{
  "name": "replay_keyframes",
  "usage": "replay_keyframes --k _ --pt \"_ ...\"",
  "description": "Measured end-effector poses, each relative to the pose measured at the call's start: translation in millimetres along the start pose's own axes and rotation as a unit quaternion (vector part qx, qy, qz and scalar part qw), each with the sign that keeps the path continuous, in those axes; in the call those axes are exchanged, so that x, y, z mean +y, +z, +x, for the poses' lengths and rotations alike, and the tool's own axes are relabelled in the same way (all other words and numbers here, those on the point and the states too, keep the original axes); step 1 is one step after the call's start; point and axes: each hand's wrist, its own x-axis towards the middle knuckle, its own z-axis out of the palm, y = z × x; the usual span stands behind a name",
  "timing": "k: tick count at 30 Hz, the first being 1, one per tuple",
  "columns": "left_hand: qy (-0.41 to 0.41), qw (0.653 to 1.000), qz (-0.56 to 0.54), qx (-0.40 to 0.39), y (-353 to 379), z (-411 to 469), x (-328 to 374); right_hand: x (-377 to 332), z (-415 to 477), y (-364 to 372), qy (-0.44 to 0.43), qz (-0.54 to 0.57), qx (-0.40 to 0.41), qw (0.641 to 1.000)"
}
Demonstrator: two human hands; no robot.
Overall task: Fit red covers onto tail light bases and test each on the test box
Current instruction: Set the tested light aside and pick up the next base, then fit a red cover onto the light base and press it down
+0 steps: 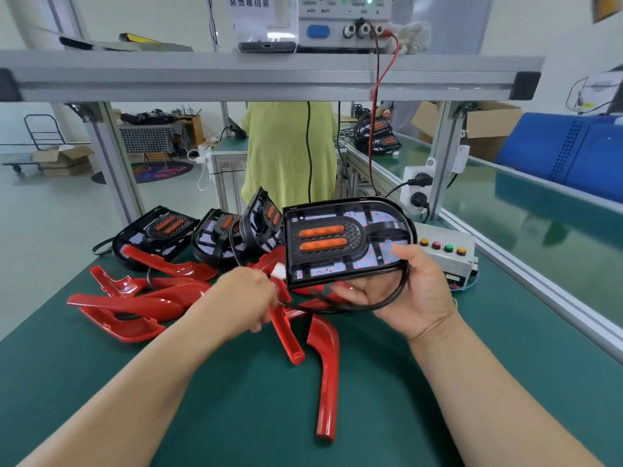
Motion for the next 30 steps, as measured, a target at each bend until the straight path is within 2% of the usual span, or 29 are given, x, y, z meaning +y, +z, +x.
replay_keyframes --k 2,4,11,14,20,23,26,30 --pt "0.028 0.987 0.122 -0.098 8 -10 7 -1 0 -3 -0.003 -0.003 0.01 1.0" --pt "0.037 0.972 0.177 -0.149 22 -22 15 -1 -1 -4 -0.004 -0.004 0.014 1.0" --pt "0.096 0.936 0.337 -0.039 50 -38 31 0 -1 -4 -0.011 -0.003 0.01 1.0" --pt "0.125 0.919 0.373 -0.023 57 -41 32 -1 -2 -3 0.003 -0.023 0.027 0.999" --pt "0.078 0.892 0.444 -0.017 36 -31 21 0 -4 -1 0.022 -0.051 0.027 0.998" --pt "0.043 0.893 0.443 -0.057 13 -23 14 1 -4 -2 0.024 -0.067 0.028 0.997" --pt "0.004 0.922 0.363 -0.131 -15 -17 4 1 -3 -7 0.036 -0.076 0.058 0.995" --pt "-0.007 0.948 0.284 -0.145 -50 -12 -16 0 -1 -12 0.04 -0.084 0.107 0.99"
